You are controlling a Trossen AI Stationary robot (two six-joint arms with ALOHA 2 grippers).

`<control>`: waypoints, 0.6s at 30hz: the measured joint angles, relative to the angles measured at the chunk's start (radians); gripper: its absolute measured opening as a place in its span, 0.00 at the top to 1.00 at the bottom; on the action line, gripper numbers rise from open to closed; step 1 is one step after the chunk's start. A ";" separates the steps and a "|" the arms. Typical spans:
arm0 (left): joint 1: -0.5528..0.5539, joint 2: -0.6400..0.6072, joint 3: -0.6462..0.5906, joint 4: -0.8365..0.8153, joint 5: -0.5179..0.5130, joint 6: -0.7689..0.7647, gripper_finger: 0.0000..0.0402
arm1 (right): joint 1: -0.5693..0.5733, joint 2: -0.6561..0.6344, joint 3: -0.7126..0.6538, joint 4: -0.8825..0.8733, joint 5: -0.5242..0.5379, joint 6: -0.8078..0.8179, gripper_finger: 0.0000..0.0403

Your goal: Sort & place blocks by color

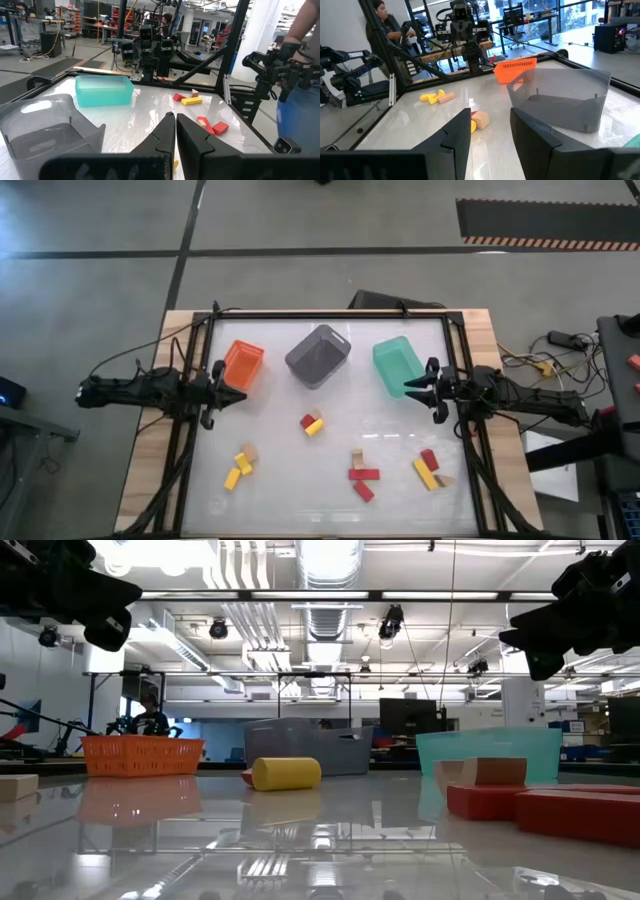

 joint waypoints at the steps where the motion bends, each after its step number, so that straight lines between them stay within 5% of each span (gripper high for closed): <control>1: 0.000 0.000 0.000 0.000 0.000 0.000 1.00 | 0.000 0.000 0.000 0.000 0.000 0.000 0.68; 18: 0.000 0.000 0.000 0.000 0.000 0.000 1.00 | 0.000 0.000 0.000 0.067 0.000 0.000 0.68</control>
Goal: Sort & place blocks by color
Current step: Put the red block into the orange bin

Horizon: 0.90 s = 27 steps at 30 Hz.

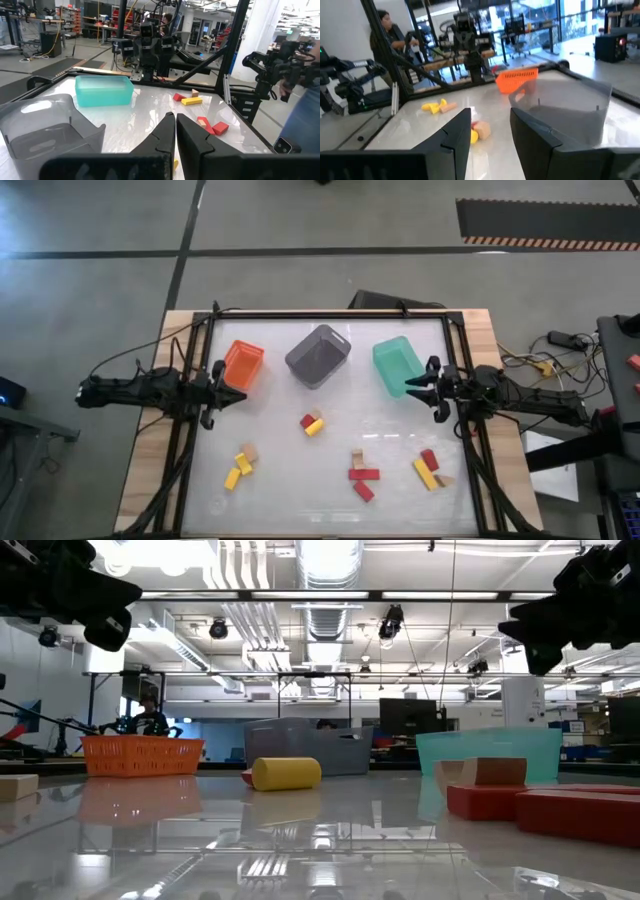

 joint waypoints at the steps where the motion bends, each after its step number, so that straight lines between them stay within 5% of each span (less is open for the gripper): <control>1: 0.000 0.000 0.000 0.000 0.000 0.000 1.00 | 0.000 0.000 0.000 0.019 0.000 0.000 0.68; 4: 0.000 0.000 0.000 0.000 0.000 0.000 1.00 | 0.000 0.000 0.000 0.090 0.036 0.000 0.68; 14: 0.000 0.000 0.000 0.007 0.000 0.125 1.00 | 0.000 0.000 0.000 0.296 0.449 0.039 0.68; 20: 0.000 0.000 0.000 0.230 -0.001 0.155 1.00 | 0.000 0.001 0.000 0.371 0.518 0.137 0.68; 27: 0.000 -0.002 0.001 0.360 -0.001 0.022 1.00 | 0.000 0.001 0.000 0.396 0.587 0.303 0.68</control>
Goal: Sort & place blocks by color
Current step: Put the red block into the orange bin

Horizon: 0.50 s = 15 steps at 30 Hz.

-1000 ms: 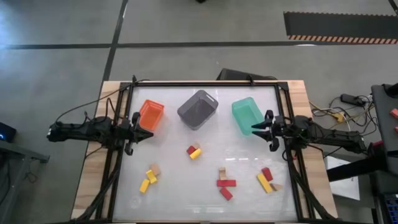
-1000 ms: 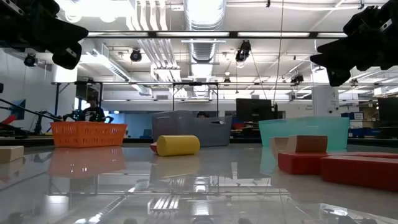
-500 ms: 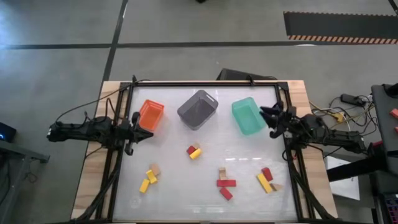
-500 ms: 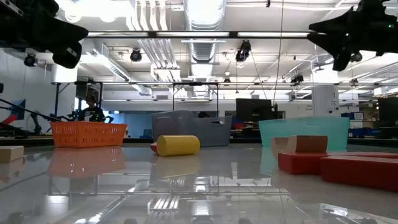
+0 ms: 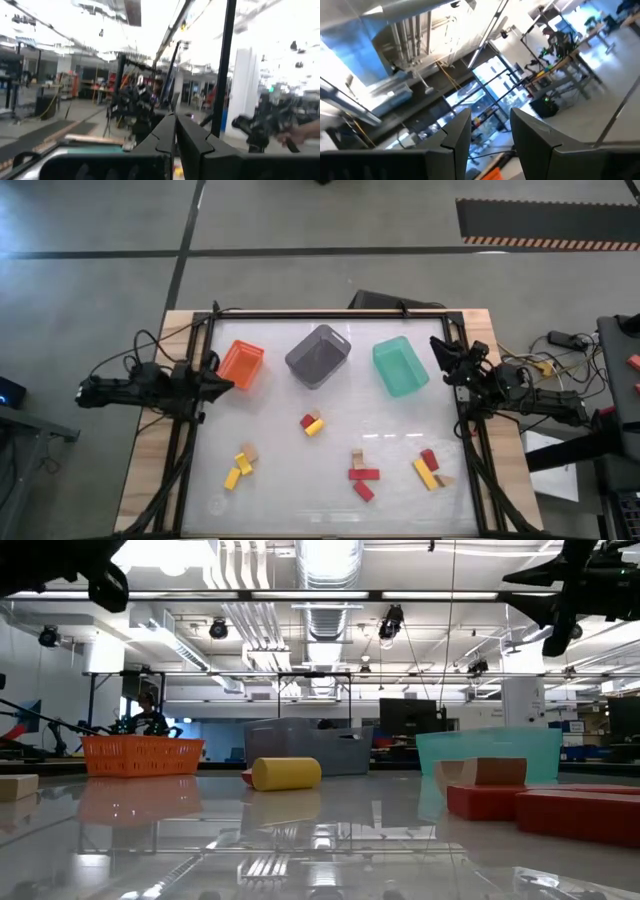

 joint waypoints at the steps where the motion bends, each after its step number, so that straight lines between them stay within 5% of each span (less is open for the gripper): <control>1: 0.000 0.001 0.000 0.019 0.000 -0.005 1.00 | 0.000 0.000 0.000 0.001 0.000 0.025 0.68; 10: 0.000 0.003 0.000 0.246 -0.001 -0.023 1.00 | 0.000 0.080 0.086 -0.023 0.015 0.073 0.68; 15: 0.000 0.005 0.000 0.361 -0.001 -0.022 1.00 | 0.000 0.169 0.211 -0.187 0.010 0.170 0.68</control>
